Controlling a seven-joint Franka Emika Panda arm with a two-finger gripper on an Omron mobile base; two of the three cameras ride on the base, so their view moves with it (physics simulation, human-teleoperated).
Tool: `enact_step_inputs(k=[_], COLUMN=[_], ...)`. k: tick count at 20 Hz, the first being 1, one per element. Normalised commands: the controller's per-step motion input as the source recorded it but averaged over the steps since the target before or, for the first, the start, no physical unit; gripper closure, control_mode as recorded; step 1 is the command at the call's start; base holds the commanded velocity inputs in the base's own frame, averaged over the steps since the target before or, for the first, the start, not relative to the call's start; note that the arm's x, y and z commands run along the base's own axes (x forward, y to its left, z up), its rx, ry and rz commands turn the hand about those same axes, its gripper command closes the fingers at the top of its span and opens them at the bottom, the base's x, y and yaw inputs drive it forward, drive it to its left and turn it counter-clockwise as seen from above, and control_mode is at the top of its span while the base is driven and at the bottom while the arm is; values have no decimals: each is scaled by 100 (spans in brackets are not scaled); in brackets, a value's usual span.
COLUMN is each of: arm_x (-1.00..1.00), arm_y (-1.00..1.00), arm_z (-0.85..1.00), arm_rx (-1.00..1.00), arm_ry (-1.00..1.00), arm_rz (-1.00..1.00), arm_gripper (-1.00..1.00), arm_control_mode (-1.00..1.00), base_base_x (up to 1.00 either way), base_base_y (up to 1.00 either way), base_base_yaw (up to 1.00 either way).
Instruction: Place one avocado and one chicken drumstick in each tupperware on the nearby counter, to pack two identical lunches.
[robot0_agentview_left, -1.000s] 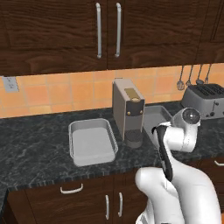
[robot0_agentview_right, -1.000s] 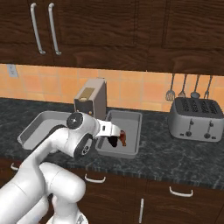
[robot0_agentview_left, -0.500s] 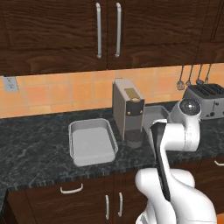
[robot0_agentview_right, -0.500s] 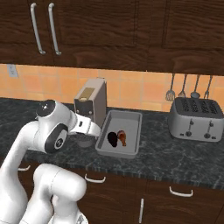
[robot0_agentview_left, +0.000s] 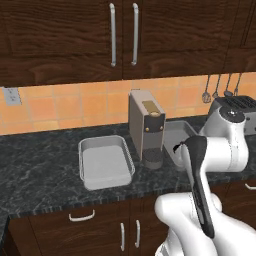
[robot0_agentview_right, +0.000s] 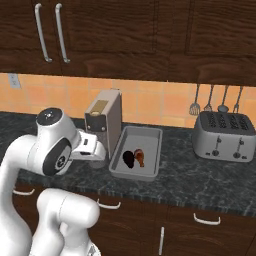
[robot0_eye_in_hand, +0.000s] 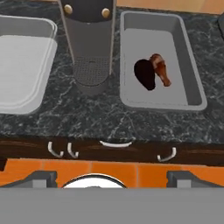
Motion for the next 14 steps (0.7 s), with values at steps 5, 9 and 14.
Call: enact_step_inputs(k=[5, 9, 14], arm_x=[-3, 0, 0], arm_y=[1, 0, 0], arm_z=[-4, 0, 0], arm_rx=[0, 0, 0], arm_ry=[0, 0, 0], arm_rz=[3, 0, 0], arm_gripper=[-100, -100, -100], arm_control_mode=[100, 100, 100], base_base_x=[-29, -87, -35], base_base_y=[-5, -86, -100], base_base_yaw=[0, -12, -15])
